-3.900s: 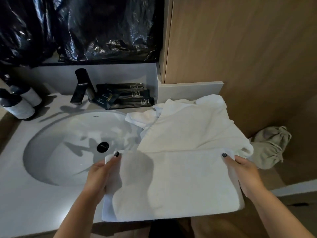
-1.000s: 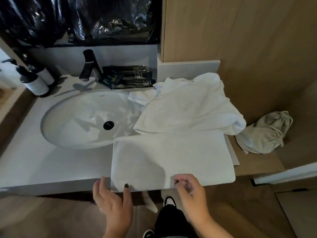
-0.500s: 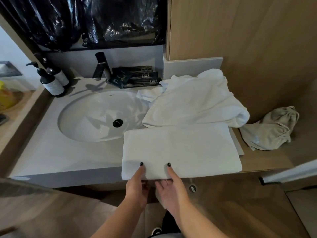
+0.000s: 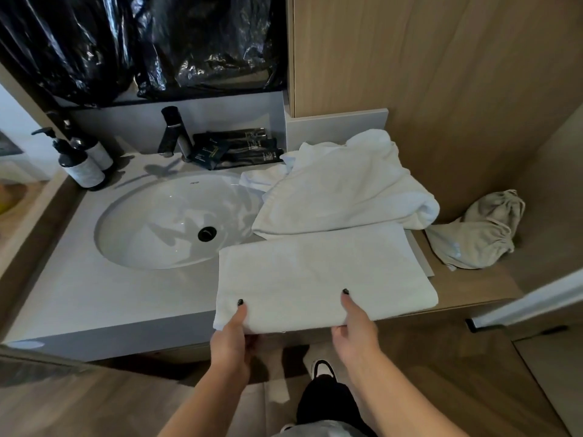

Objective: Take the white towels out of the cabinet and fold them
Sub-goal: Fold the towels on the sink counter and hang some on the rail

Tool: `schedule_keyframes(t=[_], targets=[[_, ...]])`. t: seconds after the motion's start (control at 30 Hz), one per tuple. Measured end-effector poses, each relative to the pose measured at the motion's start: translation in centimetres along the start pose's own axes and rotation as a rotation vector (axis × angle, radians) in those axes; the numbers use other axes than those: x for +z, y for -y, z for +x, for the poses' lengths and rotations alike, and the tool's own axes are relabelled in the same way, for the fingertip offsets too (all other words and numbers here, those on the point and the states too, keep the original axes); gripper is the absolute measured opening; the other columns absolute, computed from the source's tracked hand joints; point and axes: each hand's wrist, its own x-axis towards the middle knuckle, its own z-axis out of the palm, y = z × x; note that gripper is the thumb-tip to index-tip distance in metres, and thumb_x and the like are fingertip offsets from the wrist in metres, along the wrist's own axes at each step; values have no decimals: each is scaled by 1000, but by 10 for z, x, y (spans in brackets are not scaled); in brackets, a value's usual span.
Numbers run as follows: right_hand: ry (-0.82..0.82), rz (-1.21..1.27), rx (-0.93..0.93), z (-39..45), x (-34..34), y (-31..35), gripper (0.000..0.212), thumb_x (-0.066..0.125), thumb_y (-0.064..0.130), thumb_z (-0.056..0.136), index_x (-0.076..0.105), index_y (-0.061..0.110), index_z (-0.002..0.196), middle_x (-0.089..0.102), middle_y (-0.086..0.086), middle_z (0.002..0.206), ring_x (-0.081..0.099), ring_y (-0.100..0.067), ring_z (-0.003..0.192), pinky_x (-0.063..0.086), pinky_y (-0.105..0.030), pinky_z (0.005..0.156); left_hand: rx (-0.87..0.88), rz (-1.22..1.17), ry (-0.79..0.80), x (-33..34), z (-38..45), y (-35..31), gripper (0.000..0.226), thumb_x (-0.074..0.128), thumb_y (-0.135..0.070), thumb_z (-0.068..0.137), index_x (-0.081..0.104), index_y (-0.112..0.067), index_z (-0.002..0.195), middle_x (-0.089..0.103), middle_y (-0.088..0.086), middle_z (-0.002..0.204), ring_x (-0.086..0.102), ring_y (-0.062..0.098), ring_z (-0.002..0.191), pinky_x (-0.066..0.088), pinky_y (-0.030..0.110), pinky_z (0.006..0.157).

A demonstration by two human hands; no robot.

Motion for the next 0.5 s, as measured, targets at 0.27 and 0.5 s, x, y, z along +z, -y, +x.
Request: schedule_keyframes(t=[0.27, 0.5], targets=[[-82, -100, -222, 19, -36, 62, 19, 75, 8, 85, 67, 18, 99, 74, 0, 97, 71, -17, 88, 59, -30, 68, 154, 296, -73, -17, 8, -17, 23, 70, -34, 89, 57, -16, 85, 64, 10, 92, 62, 24, 77, 52, 33, 60], [23, -605, -470, 33, -76, 114, 63, 71, 16, 89, 41, 32, 143, 62, 5, 114, 66, -18, 100, 59, -31, 65, 635, 750, -34, -37, 14, -23, 49, 59, -38, 95, 43, -39, 141, 65, -3, 82, 61, 14, 73, 47, 33, 64]])
